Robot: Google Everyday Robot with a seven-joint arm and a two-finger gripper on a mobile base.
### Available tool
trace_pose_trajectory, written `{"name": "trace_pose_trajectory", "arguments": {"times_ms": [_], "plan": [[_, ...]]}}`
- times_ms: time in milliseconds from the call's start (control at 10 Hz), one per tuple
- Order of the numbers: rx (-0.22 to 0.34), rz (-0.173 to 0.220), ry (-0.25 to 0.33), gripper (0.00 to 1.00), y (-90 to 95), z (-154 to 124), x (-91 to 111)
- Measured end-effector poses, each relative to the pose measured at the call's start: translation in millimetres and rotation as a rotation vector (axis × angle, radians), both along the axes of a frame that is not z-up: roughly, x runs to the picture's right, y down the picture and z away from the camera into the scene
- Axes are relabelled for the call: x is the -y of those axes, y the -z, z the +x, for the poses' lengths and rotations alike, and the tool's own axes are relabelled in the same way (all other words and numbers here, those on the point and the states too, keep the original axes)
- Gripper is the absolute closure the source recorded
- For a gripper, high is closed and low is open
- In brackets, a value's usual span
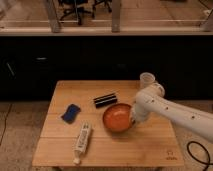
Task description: Pick up the ceramic bowl
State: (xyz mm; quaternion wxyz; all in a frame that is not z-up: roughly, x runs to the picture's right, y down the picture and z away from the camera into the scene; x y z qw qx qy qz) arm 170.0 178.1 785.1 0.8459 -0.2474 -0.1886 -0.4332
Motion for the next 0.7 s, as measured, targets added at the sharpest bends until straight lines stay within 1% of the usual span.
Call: {"name": "trace_pose_trajectory", "arguments": {"times_ms": [300, 700], "plan": [[0.012, 0.005, 0.006, 1.0, -0.2, 0.0, 7.4], [0.022, 0.009, 0.009, 1.0, -1.3, 4.0, 11.3]]}}
